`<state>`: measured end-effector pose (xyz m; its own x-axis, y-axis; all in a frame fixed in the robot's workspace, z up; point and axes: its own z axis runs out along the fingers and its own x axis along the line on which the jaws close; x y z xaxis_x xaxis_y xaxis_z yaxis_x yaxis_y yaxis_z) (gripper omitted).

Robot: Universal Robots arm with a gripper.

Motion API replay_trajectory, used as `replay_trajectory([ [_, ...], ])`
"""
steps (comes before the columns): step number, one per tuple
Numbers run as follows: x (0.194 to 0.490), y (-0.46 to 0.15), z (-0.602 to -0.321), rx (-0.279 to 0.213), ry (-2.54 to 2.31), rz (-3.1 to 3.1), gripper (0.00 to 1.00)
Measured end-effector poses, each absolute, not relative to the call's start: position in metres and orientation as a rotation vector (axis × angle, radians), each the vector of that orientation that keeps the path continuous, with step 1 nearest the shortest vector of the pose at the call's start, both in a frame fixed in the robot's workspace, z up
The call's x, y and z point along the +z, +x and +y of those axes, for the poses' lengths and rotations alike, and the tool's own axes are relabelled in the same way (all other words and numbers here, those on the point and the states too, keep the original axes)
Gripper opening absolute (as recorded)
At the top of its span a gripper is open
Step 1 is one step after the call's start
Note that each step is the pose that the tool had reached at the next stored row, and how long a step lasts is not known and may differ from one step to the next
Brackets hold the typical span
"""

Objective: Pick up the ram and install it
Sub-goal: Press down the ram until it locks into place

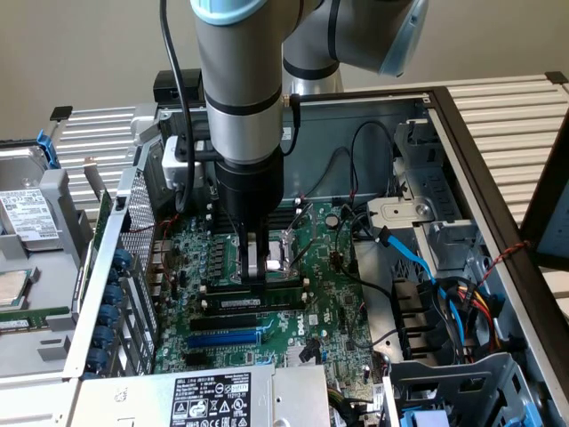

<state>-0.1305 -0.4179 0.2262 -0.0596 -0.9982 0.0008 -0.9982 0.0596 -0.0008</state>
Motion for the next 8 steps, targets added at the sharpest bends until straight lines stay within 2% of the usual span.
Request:
replay_trajectory([
  [8,0.2259,-0.1304,-0.4179,0.002,2.155,-2.287,0.11],
])
